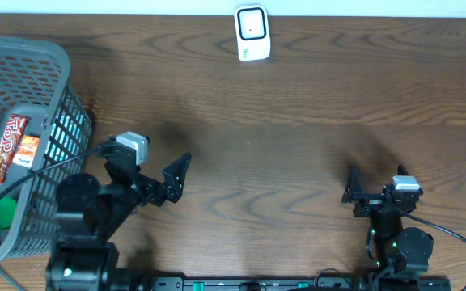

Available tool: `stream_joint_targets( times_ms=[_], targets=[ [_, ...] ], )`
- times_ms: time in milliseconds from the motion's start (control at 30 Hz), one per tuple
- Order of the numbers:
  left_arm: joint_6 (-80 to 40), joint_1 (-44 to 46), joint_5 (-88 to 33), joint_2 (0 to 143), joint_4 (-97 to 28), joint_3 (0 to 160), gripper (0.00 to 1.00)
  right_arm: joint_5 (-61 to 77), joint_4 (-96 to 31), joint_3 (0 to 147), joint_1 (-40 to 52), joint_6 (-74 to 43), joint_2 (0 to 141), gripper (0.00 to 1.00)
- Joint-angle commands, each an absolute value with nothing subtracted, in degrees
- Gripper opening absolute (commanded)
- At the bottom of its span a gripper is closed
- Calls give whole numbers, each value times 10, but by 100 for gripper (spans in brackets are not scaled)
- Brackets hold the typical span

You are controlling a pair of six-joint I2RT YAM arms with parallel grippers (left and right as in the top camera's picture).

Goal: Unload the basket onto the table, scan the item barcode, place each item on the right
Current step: 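Raise the left gripper and reach down into the grey basket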

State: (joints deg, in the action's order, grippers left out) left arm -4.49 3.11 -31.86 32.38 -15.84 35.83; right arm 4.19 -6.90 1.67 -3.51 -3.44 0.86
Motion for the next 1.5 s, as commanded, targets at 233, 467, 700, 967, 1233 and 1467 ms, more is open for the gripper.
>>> stream_joint_targets(
  times_ms=[233,467,700,967,1233,1467],
  targets=[
    [-62,33,-264,362,-286,571,98,39,-75,19,-40,-36,8,99],
    [-75,33,-102,430,-305,614,98,39,-75,19,-40,-36,8,99],
    [-89,33,-29,519,-293,651,98,39,-75,19,-40,-36,8,99],
    [-89,33,-3,570,-295,715,98,39,-75,19,-40,-36,8,99],
    [-86,32,93,562,-369,787,98,39,-75,19,-40,-36,8,99],
    [-82,32,128,560,-397,815,98,39,-75,19,-40,-36,8,99]
  ],
)
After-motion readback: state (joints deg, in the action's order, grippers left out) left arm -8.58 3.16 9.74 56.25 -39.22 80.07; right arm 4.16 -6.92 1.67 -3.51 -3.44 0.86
